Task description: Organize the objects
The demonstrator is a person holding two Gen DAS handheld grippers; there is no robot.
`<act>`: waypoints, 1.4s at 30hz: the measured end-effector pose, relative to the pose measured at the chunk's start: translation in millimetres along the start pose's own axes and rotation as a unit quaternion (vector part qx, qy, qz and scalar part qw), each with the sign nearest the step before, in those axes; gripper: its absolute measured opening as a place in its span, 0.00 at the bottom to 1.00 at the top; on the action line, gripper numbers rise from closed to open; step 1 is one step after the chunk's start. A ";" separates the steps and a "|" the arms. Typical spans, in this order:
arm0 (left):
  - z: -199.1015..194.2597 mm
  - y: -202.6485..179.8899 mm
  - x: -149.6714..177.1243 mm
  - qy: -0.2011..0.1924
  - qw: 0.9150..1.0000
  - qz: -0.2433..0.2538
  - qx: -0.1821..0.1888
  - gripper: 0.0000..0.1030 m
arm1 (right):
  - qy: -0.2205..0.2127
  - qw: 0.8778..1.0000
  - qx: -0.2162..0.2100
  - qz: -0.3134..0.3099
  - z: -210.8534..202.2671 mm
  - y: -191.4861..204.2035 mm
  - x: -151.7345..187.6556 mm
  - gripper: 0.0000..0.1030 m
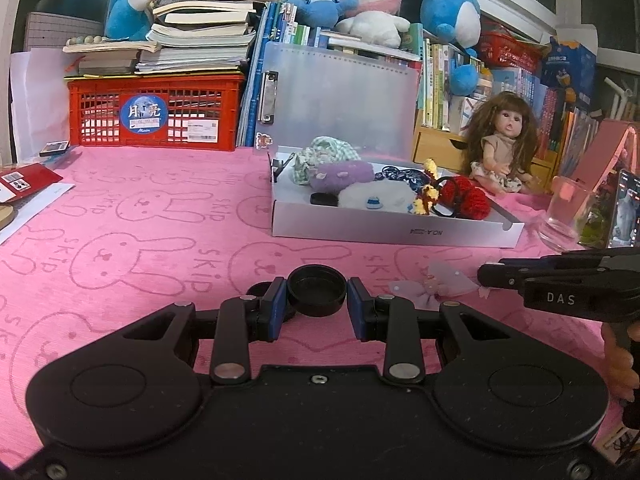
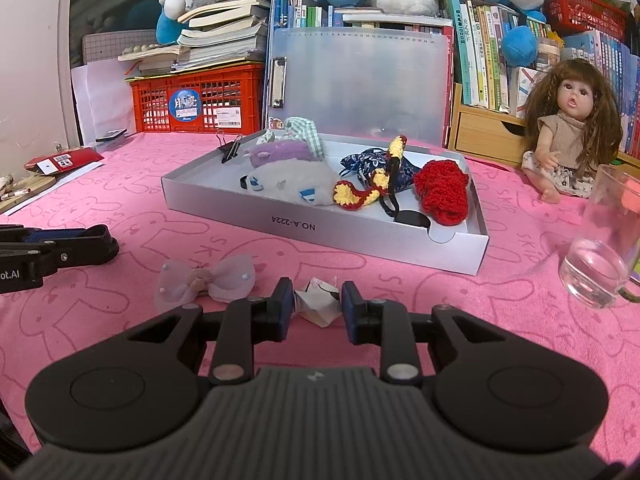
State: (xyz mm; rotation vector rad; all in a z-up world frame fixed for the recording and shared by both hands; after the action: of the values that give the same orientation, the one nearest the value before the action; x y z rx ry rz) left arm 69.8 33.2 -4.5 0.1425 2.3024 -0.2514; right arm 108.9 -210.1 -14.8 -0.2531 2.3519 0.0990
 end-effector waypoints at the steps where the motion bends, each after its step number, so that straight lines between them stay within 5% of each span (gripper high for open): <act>1: 0.2 -0.7 0.2 0.000 1.000 -0.001 0.001 0.30 | 0.000 1.000 0.000 0.001 0.1 -0.5 0.1 0.30; 20: 7.6 -20.6 -4.2 0.004 1.000 0.019 0.013 0.30 | 0.000 1.000 0.000 0.003 -0.8 -1.4 0.6 0.30; 42: 25.7 -34.5 -56.2 -0.001 0.999 0.033 0.004 0.30 | -0.032 0.999 0.026 0.021 -15.2 -27.5 -25.7 0.30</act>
State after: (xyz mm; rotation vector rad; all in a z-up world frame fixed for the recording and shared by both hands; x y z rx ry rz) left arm 119.9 -7.4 24.6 0.2217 2.2908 -0.2258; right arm 122.2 -235.2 14.2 -0.1724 2.2925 0.0645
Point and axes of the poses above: each gripper's, at about its wrist camera, not at the fingertips, and z roughly the way its jaws point, y to its left, x to its underside, the point moved 2 cm from there along z, roughly the way its jaws point, and after that the axes turned 15 degrees about y, right-handed, at the moved point
